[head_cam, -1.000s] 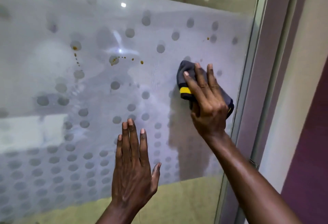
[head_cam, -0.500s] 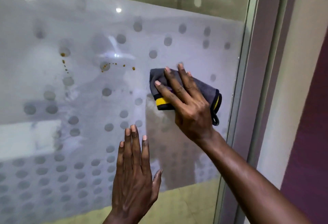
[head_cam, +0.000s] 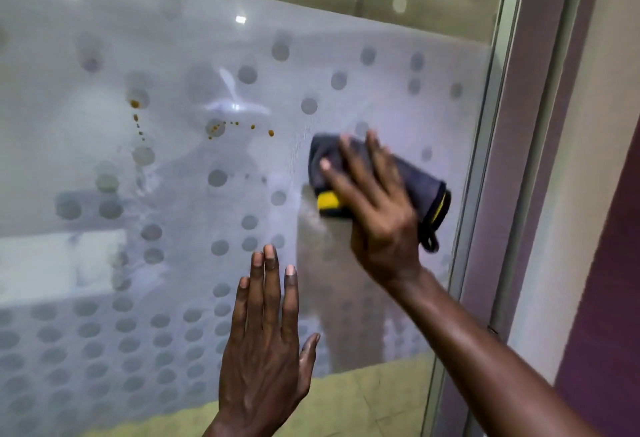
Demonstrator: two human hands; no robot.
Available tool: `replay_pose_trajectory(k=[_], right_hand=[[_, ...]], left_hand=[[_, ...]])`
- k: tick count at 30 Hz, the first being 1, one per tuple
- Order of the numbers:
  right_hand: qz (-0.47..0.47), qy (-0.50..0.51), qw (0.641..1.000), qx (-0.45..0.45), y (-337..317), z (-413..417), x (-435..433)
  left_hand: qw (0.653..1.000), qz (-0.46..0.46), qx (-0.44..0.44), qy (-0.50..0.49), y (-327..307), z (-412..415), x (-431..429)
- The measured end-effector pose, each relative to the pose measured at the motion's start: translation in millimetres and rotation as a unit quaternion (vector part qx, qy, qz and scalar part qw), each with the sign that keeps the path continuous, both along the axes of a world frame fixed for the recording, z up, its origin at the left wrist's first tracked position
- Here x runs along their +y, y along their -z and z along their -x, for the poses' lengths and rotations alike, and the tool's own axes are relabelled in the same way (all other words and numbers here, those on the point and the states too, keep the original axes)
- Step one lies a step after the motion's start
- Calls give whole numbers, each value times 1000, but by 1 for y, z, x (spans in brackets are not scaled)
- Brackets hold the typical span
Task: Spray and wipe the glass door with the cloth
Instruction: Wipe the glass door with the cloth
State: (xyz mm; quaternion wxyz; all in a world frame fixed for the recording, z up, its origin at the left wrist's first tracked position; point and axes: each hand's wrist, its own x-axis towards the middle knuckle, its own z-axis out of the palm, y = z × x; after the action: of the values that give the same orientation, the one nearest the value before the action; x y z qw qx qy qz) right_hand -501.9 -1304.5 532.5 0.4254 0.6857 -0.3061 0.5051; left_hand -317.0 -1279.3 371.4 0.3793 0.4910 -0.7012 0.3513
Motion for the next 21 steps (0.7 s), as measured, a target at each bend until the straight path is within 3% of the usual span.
replay_pose_trajectory(k=[4, 7, 10, 12, 14, 16, 19, 21], right_hand=[[7, 68, 997, 40, 34, 25, 3], [2, 40, 995, -94, -2, 37, 1], [-13, -29, 965, -261, -49, 18, 1], [-20, -49, 957, -285, -66, -3, 2], [-27, -50, 982, -182, -61, -25, 3], [-20, -41, 999, -16, -33, -42, 3], [0, -17, 980, 198, 10, -48, 5], [30, 6, 965, 260, 6, -35, 5]], left_hand=[[1000, -10, -7, 0, -5, -4, 5], [999, -2, 25, 21, -4, -10, 9], [998, 14, 59, 10, -3, -21, 11], [996, 17, 86, 5, -3, -30, 12], [995, 16, 102, -5, -3, -40, 13], [994, 15, 106, -11, -1, -48, 14], [994, 0, 105, -8, 1, -59, 15], [995, -7, 99, -3, 3, -66, 17]])
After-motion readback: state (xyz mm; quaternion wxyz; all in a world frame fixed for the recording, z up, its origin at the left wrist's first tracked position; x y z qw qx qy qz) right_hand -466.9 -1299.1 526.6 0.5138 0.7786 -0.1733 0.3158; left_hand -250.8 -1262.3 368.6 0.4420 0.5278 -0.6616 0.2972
